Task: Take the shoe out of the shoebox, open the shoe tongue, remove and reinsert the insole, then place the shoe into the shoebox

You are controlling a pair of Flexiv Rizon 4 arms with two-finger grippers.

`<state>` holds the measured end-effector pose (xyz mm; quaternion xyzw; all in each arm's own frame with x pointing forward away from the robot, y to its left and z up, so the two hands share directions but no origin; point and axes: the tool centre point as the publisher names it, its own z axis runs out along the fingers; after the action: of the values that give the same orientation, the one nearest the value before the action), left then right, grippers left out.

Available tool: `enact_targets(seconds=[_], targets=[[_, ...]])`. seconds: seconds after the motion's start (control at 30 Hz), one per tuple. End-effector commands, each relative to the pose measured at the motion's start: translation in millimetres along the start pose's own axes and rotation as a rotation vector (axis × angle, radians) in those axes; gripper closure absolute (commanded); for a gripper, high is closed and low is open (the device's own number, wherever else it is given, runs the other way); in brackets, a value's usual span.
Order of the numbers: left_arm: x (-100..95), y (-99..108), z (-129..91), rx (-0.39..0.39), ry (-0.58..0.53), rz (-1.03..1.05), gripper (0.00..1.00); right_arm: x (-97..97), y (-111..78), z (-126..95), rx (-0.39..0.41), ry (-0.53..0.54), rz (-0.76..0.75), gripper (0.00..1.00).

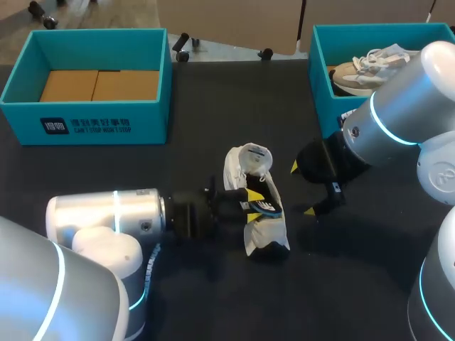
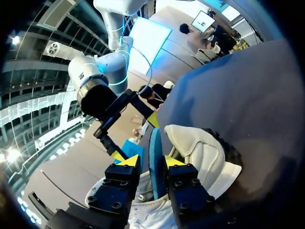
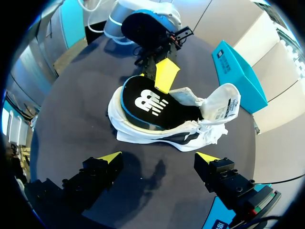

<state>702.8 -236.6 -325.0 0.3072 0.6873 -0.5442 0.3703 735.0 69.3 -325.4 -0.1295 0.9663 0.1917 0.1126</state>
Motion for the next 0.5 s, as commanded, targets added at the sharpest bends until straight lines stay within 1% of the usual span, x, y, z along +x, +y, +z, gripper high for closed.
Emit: enact_targets(seconds=[0.03,0.07,0.3,0.5], targets=[[2.9,-1,-3,0.002,0.006,-0.006,0.83,0.6,0.4,1,0.002,-0.002,0.000,0.00],[4.4,0,-2,0.001,0.010,-0.012,1.00,0.6,0.4,1,0.002,-0.002,0.000,0.00],[14.0,10,8,-0.012,0.017,-0.024,1.00,0.6,0.4,1,0.002,-0.002,0.000,0.00],[13.2,23,8,-0.034,0.037,0.001,1.00,0.6,0.4,1,0.002,-0.002,0.000,0.00]])
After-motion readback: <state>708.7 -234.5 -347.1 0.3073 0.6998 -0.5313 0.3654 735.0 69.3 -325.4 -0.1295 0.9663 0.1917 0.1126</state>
